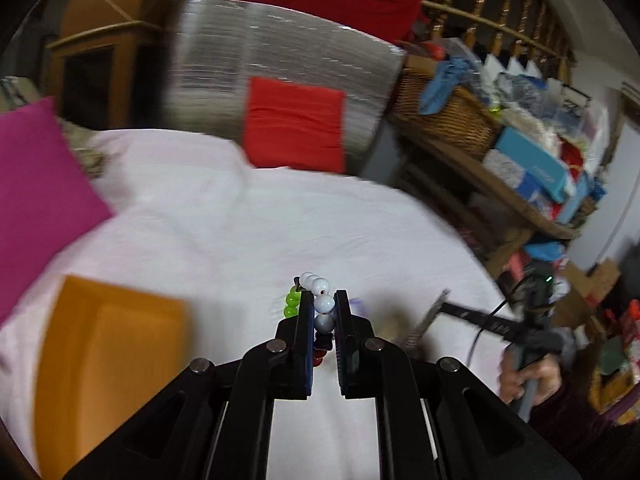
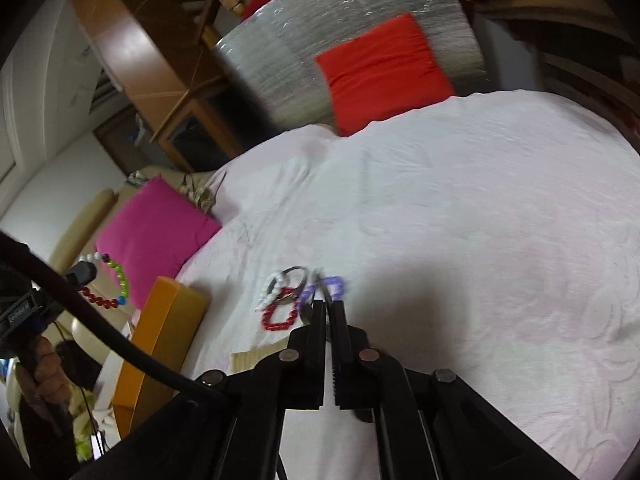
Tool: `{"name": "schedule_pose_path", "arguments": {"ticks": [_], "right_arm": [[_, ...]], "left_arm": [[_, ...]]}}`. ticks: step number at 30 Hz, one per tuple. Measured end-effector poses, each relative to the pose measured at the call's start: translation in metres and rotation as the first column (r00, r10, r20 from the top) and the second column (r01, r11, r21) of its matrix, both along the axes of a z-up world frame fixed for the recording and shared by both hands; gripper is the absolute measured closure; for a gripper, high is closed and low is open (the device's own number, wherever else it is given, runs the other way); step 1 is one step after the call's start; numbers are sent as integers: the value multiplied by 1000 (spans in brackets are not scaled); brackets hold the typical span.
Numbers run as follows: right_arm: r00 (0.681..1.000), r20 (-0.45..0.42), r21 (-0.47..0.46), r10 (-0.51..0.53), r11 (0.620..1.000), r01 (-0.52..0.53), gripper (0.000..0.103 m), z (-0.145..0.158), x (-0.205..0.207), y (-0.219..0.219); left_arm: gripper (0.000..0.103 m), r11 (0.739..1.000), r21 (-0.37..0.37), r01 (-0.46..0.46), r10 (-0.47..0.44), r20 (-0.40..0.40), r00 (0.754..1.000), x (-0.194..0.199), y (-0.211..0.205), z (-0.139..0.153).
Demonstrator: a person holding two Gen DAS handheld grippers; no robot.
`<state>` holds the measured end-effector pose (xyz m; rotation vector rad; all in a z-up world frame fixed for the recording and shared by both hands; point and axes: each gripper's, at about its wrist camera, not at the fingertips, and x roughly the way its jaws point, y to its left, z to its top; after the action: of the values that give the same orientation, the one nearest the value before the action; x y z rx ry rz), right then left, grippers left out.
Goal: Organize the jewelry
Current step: 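Carry both items over the orange tray and open both tools to drop them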
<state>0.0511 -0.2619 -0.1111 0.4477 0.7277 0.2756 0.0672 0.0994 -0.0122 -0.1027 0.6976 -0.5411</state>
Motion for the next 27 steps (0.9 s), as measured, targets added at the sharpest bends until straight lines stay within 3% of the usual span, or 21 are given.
{"name": "schedule_pose_path", "arguments": {"ticks": [3, 7, 15, 20, 27], "right_arm": [[1000, -7, -51, 23, 998, -23, 101, 0, 6, 24], [1000, -11, -51, 25, 998, -25, 101, 2, 11, 41], [984, 87, -73, 158, 986, -152, 101, 58, 21, 107], [955, 106, 13, 277, 960, -280, 101, 81, 47, 173], [928, 72, 56, 366, 927, -370, 101, 69, 81, 263]], "left_arm": [[94, 998, 44, -51, 52, -5, 999, -10, 32, -5], [94, 993, 73, -96, 97, -8, 995, -22, 65, -11], [94, 972, 133, -193, 196, -10, 981, -36, 126, -20], [94, 959, 154, -240, 250, -49, 967, -34, 151, -38], [94, 943, 175, -284, 308, -130, 942, -13, 164, -85]]}}
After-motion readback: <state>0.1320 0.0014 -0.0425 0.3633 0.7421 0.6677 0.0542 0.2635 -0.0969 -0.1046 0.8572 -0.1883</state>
